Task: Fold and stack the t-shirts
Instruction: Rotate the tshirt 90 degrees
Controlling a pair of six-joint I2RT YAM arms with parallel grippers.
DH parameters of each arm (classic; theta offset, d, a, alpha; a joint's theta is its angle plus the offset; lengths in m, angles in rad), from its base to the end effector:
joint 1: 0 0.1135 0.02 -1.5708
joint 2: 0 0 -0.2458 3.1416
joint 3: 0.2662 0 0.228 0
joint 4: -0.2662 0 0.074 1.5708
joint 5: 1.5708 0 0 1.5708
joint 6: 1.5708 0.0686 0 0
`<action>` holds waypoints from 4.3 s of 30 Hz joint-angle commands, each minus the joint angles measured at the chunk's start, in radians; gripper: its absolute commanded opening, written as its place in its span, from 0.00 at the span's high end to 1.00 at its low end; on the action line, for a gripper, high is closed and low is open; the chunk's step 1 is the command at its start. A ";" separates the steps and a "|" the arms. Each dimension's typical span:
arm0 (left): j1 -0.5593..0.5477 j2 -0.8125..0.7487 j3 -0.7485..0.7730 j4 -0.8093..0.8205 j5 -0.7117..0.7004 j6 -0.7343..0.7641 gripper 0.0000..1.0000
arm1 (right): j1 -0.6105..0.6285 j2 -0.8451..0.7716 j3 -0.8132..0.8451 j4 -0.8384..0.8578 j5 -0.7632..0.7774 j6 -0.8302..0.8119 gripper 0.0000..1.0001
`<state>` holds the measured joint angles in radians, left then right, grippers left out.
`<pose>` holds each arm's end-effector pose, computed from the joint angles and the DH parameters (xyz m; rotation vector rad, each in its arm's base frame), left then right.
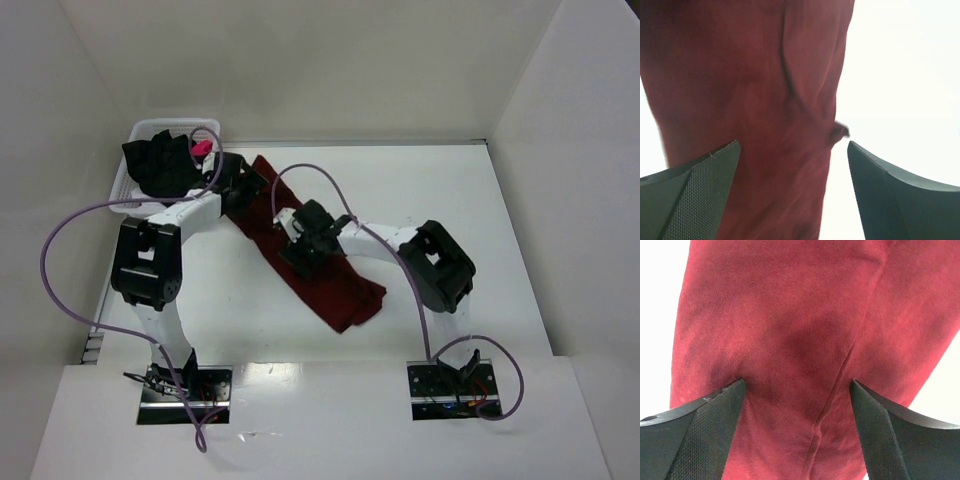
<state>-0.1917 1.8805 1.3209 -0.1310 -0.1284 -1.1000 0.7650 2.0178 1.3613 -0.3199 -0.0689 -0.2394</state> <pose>0.4166 -0.0719 0.1912 -1.0769 2.0465 -0.5365 0.2975 0.2921 0.1304 -1.2608 2.2395 0.2900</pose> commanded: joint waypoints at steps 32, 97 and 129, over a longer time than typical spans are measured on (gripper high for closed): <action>-0.101 0.310 0.219 -0.079 0.122 0.187 0.05 | 0.212 -0.357 -0.455 0.157 -0.201 0.528 0.10; -0.226 -0.172 -0.296 -0.068 0.432 0.336 1.00 | -0.167 0.236 0.526 -0.054 0.073 0.419 0.86; -0.226 -0.103 -0.324 -0.136 0.400 0.336 1.00 | -0.335 0.234 0.476 -0.054 0.403 0.416 0.83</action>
<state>-0.4141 1.7679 1.0019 -0.2497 0.2806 -0.7456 0.4568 2.3383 1.8515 -0.4072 0.3016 0.1593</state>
